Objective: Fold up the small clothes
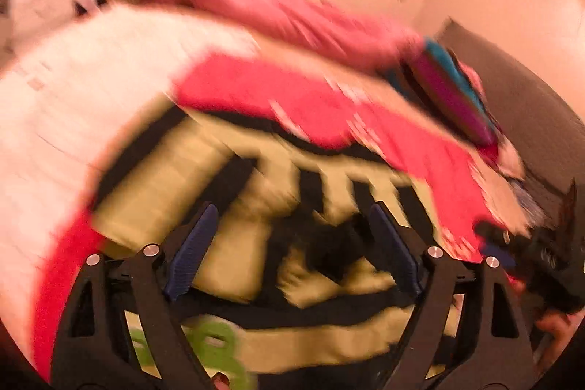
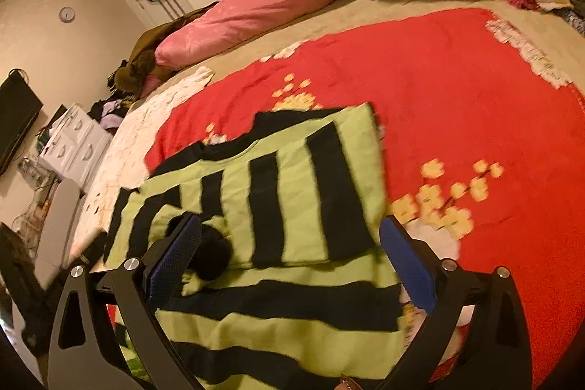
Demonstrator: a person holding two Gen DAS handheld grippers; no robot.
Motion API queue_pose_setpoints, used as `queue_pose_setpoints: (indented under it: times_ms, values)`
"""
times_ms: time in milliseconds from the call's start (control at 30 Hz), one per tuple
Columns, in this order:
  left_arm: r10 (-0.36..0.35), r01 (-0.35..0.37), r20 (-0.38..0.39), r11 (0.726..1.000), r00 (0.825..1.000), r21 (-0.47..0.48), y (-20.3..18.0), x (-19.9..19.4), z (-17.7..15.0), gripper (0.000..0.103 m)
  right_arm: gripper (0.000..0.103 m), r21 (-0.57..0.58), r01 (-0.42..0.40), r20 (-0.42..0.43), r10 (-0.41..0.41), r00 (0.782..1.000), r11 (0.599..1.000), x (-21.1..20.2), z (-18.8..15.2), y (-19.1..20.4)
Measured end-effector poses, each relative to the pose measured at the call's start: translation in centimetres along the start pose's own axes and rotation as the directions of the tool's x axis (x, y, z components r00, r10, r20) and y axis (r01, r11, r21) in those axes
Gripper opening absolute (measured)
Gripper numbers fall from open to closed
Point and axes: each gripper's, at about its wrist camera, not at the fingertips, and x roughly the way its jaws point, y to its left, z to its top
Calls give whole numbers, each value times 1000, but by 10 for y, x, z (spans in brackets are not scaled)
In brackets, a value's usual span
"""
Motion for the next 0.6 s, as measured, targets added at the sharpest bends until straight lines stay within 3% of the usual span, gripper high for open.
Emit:
queue_pose_setpoints:
  times_ms: [100, 267, 400, 600]
  values:
    - [158, -153, 99, 987, 983, -50, 29, -17, 8, 81, 97, 5, -65, -64, 65, 996, 998, 14, -7, 22]
    - [269, -251, 112, 956, 957, -152, 76, -20, 9, 81, 98, -26, -142, -172, 135, 976, 990, 47, -21, 70]
    - [306, -279, 105, 937, 946, -212, 99, -17, 6, 81, 97, -56, -112, -206, 98, 974, 992, 72, -30, 98]
    - [314, -287, 100, 932, 944, -221, 105, -13, 3, 81, 97, 5, -5, -205, 6, 979, 1000, 98, -30, 101]
